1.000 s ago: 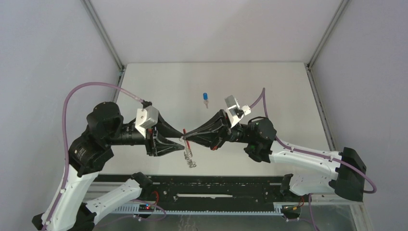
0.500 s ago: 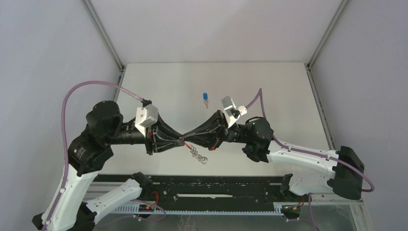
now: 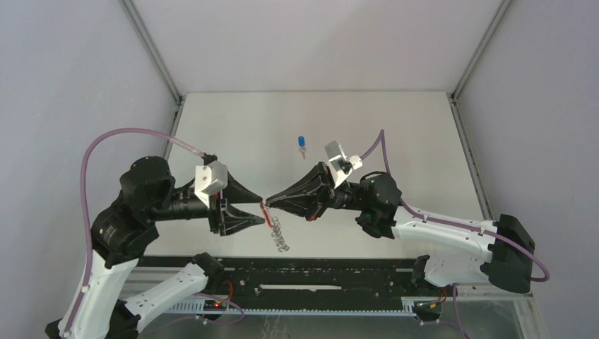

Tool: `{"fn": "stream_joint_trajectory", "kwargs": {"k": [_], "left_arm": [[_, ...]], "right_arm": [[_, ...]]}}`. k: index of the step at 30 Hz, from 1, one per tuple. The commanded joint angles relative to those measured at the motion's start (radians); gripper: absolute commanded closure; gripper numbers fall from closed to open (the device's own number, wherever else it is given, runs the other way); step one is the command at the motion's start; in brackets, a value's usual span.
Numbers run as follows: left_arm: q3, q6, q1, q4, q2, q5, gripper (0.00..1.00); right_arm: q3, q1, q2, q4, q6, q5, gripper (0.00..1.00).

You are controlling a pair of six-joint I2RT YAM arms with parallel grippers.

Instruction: Put the keys on the keyring

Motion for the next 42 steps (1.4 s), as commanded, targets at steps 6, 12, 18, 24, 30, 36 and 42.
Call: {"fn": "stream_joint_trajectory", "kwargs": {"k": [6,12,18,24,30,36,42], "left_arm": [[0.015,0.032,0.008,-0.026,-0.01,0.012,0.5],[-0.004,-0.038,0.008,0.048,0.007,0.025,0.59],[-0.009,-0.058,0.008,0.074,0.018,0.041,0.72],[-0.029,-0.053,0.009,0.07,0.017,0.072,0.89],[-0.025,-0.038,0.008,0.063,0.008,0.068,1.0],[-0.014,0.118,0.008,-0.028,-0.008,0.021,1.0],[-0.011,0.357,-0.004,-0.157,-0.01,-0.047,1.0]], "right_arm": [[0.021,0.009,0.008,0.087,0.02,0.0,1.0],[0.025,0.009,0.014,0.089,0.024,-0.007,1.0],[0.027,0.009,0.017,0.09,0.032,-0.014,1.0],[0.027,0.009,0.018,0.098,0.039,-0.019,1.0],[0.027,0.009,0.018,0.097,0.043,-0.026,1.0],[0.027,-0.029,-0.027,-0.008,0.03,-0.108,0.69],[0.137,-0.083,-0.134,-0.551,-0.223,-0.201,0.4]]}}
